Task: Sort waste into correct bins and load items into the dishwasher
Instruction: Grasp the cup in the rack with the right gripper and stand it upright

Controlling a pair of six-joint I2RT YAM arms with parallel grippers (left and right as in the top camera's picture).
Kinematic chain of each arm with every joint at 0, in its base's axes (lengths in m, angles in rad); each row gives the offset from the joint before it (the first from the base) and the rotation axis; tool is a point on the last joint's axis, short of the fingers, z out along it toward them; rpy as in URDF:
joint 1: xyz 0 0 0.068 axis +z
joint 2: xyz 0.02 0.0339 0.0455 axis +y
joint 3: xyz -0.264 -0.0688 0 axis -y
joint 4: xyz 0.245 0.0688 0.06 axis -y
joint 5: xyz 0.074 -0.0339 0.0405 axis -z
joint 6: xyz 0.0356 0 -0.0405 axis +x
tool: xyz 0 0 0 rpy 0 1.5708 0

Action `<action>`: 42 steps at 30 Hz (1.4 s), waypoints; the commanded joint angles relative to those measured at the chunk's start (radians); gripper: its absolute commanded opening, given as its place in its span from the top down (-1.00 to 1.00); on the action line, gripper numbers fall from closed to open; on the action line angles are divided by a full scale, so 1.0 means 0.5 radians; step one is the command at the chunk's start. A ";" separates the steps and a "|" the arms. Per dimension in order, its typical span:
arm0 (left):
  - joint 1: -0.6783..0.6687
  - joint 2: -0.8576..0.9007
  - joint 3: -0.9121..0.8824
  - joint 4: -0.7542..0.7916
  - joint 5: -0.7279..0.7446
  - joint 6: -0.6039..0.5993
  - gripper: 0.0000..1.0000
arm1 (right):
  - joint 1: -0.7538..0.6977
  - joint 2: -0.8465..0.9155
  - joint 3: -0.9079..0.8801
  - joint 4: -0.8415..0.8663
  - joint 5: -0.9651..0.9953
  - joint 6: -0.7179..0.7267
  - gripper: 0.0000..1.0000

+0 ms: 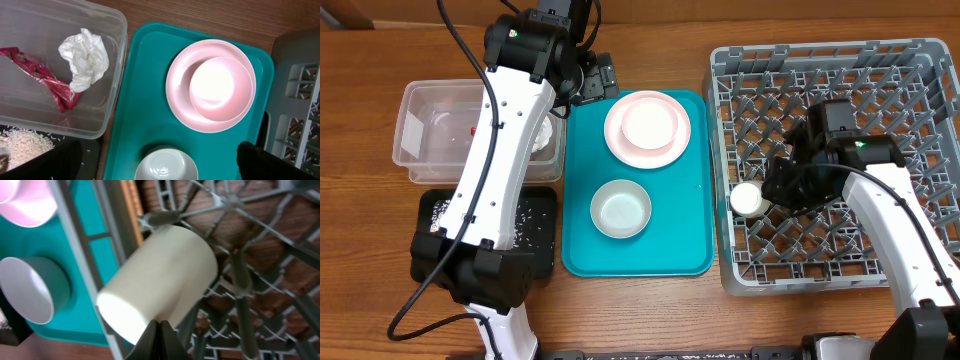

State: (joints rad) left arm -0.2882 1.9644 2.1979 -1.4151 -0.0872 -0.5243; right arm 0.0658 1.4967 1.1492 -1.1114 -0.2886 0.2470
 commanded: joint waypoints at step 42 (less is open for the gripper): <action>0.000 -0.031 0.019 -0.004 -0.018 0.015 -1.00 | -0.027 -0.020 0.024 0.182 0.160 -0.086 0.77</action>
State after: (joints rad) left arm -0.2882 1.9644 2.1979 -1.4155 -0.0872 -0.5240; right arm 0.0586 1.4960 1.1355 -0.9974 -0.3386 0.1875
